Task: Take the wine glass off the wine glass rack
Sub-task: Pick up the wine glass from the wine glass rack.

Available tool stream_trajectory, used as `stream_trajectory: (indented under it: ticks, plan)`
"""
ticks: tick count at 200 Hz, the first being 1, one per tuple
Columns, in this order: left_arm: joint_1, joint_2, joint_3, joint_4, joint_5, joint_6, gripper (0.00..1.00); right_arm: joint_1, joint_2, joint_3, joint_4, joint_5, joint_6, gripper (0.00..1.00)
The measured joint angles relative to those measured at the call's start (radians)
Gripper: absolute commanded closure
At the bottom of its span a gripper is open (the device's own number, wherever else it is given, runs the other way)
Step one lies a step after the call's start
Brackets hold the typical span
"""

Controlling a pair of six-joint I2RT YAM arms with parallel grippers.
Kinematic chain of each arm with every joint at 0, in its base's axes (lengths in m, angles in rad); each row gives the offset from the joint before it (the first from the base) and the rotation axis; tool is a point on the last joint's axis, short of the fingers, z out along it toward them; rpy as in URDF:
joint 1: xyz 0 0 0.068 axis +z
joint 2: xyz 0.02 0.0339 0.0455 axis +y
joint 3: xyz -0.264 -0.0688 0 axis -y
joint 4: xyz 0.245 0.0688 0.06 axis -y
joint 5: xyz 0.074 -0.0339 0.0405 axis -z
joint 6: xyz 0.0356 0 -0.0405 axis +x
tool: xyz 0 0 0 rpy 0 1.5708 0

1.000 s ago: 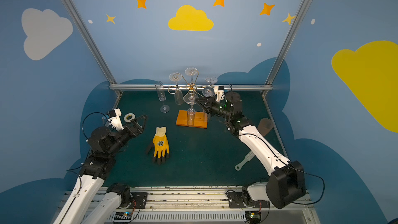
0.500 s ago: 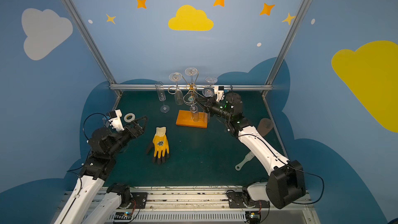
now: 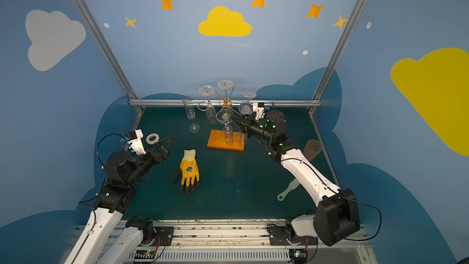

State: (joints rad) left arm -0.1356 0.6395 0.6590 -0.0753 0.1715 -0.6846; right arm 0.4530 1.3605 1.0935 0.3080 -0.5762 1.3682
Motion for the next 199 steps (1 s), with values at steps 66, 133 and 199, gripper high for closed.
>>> stream_trajectory:
  ticks: [66,133,199]
  plan:
    - [0.000,-0.006,0.000,0.001,-0.012,0.007,0.01,-0.001,0.000,-0.002,0.002,-0.014,0.108,1.00]
    - [0.000,-0.020,0.000,0.000,-0.012,0.021,0.01,0.004,0.000,0.004,-0.014,-0.022,0.175,1.00]
    - [0.000,-0.037,0.000,-0.003,-0.011,0.030,0.01,0.024,-0.010,0.019,-0.055,-0.008,0.176,1.00]
